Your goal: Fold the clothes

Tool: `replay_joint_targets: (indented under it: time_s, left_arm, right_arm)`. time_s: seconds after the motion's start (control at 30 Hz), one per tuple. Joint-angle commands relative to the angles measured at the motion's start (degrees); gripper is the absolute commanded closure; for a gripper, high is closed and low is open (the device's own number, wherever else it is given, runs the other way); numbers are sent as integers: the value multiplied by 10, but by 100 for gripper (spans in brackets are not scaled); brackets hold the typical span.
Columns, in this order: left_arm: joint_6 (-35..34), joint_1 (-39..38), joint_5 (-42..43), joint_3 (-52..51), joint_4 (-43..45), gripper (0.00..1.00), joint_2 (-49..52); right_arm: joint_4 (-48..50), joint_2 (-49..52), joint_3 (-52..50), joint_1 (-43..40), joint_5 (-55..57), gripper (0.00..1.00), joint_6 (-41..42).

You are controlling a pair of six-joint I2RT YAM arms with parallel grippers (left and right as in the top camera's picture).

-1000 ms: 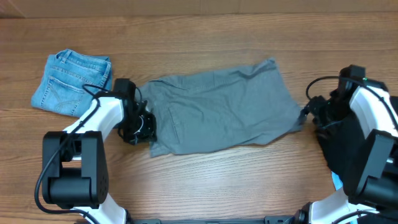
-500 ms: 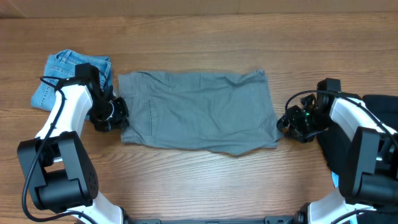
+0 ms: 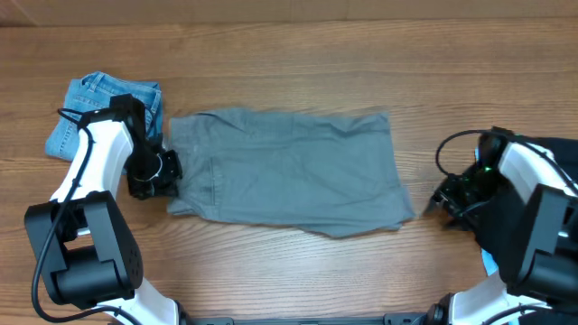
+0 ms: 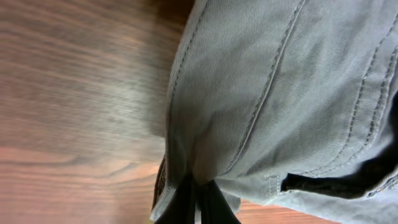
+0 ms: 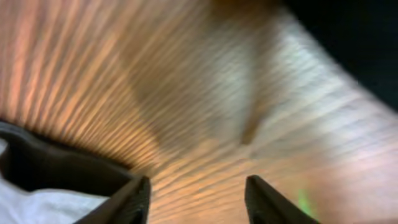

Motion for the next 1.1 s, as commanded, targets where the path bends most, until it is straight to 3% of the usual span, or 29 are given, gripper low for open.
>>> replay_joint_targets:
  time_s: [0.0, 0.1, 0.13, 0.23, 0.37, 0.47, 0.7, 0.73, 0.8, 0.9, 1.07]
  left_arm:
    - [22, 5, -34, 15, -11, 96, -19]
    - [28, 4, -31, 15, -19, 81, -33]
    - [33, 4, -27, 15, -19, 71, -38]
    - [44, 4, -4, 15, -8, 67, -49]
    - [48, 4, 41, 15, 47, 61, -53]
    - [48, 4, 66, 14, 121, 54, -53]
    - [53, -15, 63, 13, 170, 50, -40]
    - [54, -15, 63, 13, 173, 50, -36]
    - [54, -15, 64, 12, 179, 50, -24]
    - [54, -15, 68, 13, 180, 51, -4]
    - [54, -16, 90, 12, 181, 57, 17]
  right_arm:
    - [-9, 0, 18, -17, 14, 46, 12]
    - [18, -1, 36, -20, -113, 49, -81]
    - [45, -2, 41, -17, -186, 50, -122]
    - [153, -2, 42, 4, -286, 52, -144]
    - [340, -2, 41, 56, -253, 51, -139]
    - [456, 0, 41, 107, -168, 47, -139]
    - [551, 46, 41, 163, -114, 48, -122]
    - [551, 54, 41, 165, -114, 50, -122]
    - [539, 66, 41, 166, -126, 74, -120]
    - [536, 62, 43, 163, -157, 96, -119]
    - [535, 41, 57, 119, -164, 96, -23]
